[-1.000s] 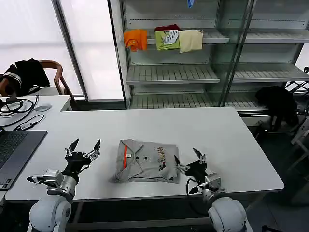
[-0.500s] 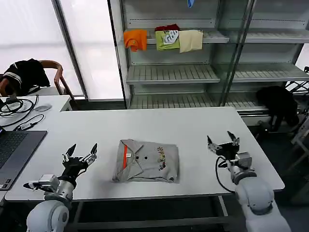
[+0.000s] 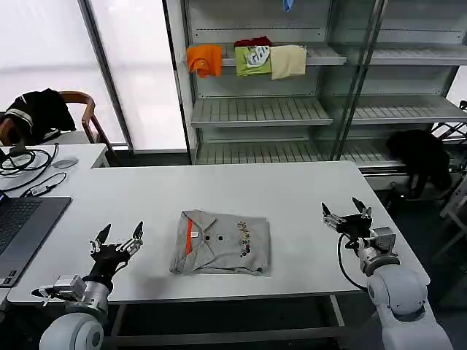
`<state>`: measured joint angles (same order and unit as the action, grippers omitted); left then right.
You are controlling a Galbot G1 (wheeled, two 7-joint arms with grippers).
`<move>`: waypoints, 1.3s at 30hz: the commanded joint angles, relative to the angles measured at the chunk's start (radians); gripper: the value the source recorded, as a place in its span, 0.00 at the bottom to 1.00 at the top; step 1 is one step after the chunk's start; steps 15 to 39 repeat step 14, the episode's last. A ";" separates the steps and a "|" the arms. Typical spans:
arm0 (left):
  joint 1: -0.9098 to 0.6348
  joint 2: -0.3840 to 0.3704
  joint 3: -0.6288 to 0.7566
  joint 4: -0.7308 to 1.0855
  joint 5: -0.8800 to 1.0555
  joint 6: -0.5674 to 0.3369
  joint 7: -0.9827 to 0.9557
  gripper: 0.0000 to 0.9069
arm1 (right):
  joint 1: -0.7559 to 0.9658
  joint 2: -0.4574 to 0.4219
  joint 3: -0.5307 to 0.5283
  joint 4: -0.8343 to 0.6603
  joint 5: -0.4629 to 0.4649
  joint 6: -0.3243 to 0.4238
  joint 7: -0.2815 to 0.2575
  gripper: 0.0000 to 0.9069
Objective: Fold and organize the clothes.
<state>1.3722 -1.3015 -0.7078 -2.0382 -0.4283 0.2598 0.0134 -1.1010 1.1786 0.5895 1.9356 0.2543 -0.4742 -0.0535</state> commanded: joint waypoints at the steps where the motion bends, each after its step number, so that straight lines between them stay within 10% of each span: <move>1: -0.002 0.001 -0.002 0.011 -0.018 -0.039 -0.010 1.00 | -0.020 -0.016 0.023 -0.008 0.043 0.031 -0.014 1.00; 39: -0.011 0.005 -0.004 0.030 -0.012 -0.037 -0.034 1.00 | -0.027 -0.061 0.054 -0.046 0.110 0.048 -0.027 1.00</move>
